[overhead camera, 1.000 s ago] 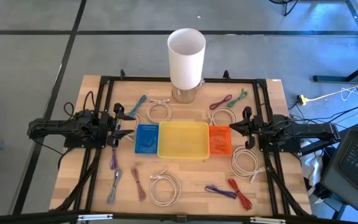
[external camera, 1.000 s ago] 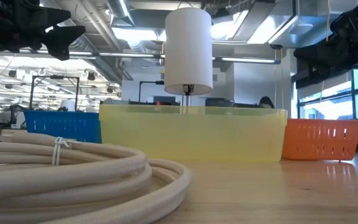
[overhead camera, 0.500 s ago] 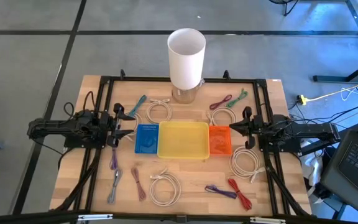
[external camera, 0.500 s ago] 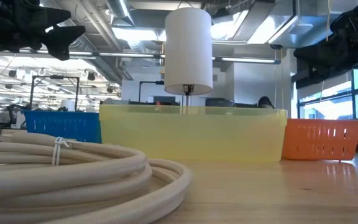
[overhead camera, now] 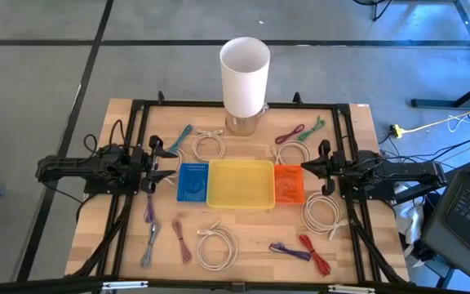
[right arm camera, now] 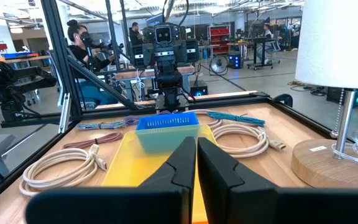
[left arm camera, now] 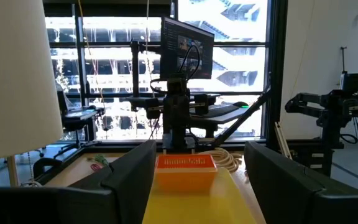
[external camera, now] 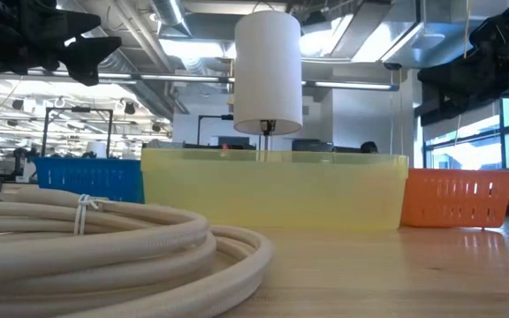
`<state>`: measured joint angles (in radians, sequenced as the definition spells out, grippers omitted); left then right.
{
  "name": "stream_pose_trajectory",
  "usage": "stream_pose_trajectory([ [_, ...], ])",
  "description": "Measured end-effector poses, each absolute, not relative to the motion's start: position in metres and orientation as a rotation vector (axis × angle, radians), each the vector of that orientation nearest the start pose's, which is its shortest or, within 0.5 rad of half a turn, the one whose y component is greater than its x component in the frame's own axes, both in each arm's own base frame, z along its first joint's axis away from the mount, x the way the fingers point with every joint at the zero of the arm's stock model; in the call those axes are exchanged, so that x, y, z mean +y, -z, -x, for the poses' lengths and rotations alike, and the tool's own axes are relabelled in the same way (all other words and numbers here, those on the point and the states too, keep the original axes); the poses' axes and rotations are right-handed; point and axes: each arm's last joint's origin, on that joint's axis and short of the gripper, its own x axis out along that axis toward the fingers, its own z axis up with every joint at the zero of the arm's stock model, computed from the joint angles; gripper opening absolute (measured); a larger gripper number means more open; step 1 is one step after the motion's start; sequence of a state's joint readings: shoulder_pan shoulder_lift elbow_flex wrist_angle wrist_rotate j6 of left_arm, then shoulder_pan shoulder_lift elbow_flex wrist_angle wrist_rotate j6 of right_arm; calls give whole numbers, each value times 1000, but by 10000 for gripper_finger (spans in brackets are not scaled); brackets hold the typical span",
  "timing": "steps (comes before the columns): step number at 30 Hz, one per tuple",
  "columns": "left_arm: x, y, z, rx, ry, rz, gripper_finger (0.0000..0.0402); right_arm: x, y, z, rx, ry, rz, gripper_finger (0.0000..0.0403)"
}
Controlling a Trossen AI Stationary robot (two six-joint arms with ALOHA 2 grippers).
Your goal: Pick & Place USB Port
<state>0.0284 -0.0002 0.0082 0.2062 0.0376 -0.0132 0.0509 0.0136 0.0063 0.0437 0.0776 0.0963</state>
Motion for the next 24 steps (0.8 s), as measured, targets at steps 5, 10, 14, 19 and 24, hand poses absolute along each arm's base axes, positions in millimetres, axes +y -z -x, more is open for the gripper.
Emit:
stream_pose_trajectory([
  [5,2,-186,-95,-214,11,6,240,3,-169,-98,-37,24,-99,21],
  [10,2,-186,-95,-214,11,6,239,3,-169,-98,-37,24,-99,21],
  [14,2,-186,-95,-215,11,6,239,3,-169,-98,-37,25,-79,21],
  [19,2,-186,-95,-215,11,6,240,3,-169,-98,-35,30,155,21],
  [24,2,-186,-95,-215,11,6,240,3,-169,-98,-36,31,214,21],
])
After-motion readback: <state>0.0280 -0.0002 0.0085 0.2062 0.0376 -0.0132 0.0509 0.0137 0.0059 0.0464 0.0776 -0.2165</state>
